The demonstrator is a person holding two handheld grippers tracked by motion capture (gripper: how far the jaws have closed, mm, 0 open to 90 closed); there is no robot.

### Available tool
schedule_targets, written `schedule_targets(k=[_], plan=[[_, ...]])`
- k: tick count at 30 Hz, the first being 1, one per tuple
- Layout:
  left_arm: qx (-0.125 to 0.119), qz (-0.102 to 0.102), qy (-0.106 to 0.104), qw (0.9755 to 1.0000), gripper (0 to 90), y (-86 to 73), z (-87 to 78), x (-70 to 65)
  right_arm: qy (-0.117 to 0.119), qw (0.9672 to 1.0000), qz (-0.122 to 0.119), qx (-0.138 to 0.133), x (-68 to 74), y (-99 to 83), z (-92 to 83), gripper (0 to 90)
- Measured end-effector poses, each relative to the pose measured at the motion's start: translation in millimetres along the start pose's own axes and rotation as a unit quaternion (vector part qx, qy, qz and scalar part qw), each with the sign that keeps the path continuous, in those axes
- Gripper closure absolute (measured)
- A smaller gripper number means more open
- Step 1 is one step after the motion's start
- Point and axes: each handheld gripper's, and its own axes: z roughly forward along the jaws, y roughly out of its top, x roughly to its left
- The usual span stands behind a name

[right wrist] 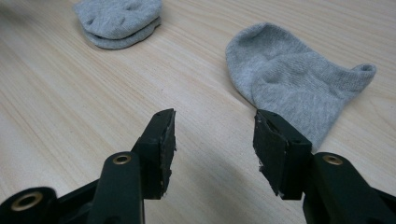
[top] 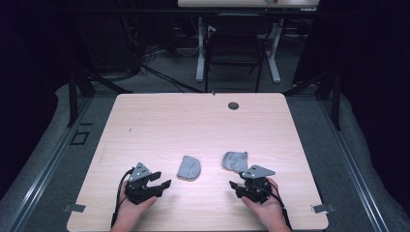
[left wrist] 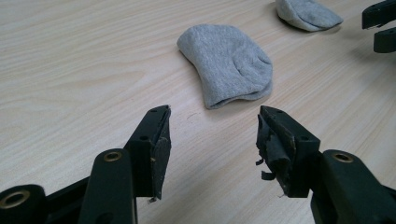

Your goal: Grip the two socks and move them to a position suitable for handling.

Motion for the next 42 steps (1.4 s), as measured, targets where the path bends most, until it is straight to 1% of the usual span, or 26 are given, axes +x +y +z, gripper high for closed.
schedule_targets(k=[5, 10, 13, 15, 18, 20, 22, 27, 30, 31, 33, 35, 36, 39, 41, 42], plan=[[0.0, -0.002, -0.001, 1.0, 44.9, 0.7, 0.8, -0.2, -0.003, 1.0, 0.002, -0.003, -0.3, -0.4, 0.0, 48.4], [0.002, 0.003, -0.002, 1.0, 45.1, 1.3, 2.2, -1.3, -0.004, 1.0, 0.001, 0.001, -0.5, -1.2, -2.0, 48.4], [0.003, 0.005, -0.003, 1.0, 46.5, 1.8, 3.4, -2.6, -0.007, 0.9999, 0.003, -0.007, -1.2, -1.5, -3.5, 48.4], [0.005, 0.01, -0.002, 0.9999, 47.9, 2.2, 4.0, -3.1, -0.006, 1.0, 0.004, -0.005, -1.5, -1.1, -3.8, 48.4], [0.005, 0.009, -0.002, 0.9999, 49.5, 2.6, 4.8, -3.2, -0.005, 1.0, 0.003, -0.002, -1.3, -0.8, -3.4, 48.4], [0.006, 0.01, -0.005, 0.9999, 50.7, 4.9, 8.1, -4.2, -0.005, 1.0, 0.0, -0.002, 0.0, -0.5, -2.9, 48.5], [0.006, 0.016, -0.006, 0.9998, 50.8, 8.5, 10.9, -5.0, -0.005, 1.0, -0.002, -0.001, 0.7, -0.4, -3.1, 48.7], [0.002, 0.009, -0.005, 1.0, 50.5, 20.1, 19.2, -7.7, -0.004, 1.0, -0.002, -0.001, 0.4, -0.1, -3.1, 49.4], [0.004, 0.009, -0.005, 0.9999, 51.2, 24.2, 23.8, -8.0, -0.004, 1.0, -0.002, 0.0, -0.2, 0.0, -3.2, 50.4], [0.002, 0.009, -0.009, 0.9999, 52.6, 25.9, 27.8, -8.5, -0.003, 1.0, 0.0, -0.002, -0.2, -0.1, -3.1, 50.5], [0.01, 0.011, -0.01, 0.9998, 55.3, 28.5, 35.2, -10.5, -0.002, 1.0, 0.002, -0.002, -1.1, -0.2, -3.8, 51.5], [0.013, 0.014, -0.01, 0.9998, 56.1, 29.6, 38.0, -11.2, -0.002, 1.0, 0.003, -0.003, -1.7, -0.4, -4.0, 52.0], [0.011, 0.012, -0.01, 0.9998, 56.2, 30.1, 40.1, -11.7, -0.002, 1.0, 0.006, -0.008, -1.7, -0.8, -3.4, 52.0], [0.012, 0.011, -0.009, 0.9998, 56.8, 32.4, 42.6, -12.6, -0.001, 1.0, 0.007, -0.006, -2.9, -0.2, -4.0, 52.0], [0.012, 0.009, -0.011, 0.9998, 56.8, 34.8, 46.3, -14.1, 0.005, 0.9998, 0.017, -0.012, -3.0, 0.9, -3.3, 51.9], [0.014, 0.01, -0.012, 0.9998, 56.8, 35.5, 47.5, -14.7, 0.006, 0.9998, 0.014, -0.009, -3.1, 1.3, -3.5, 51.9]])
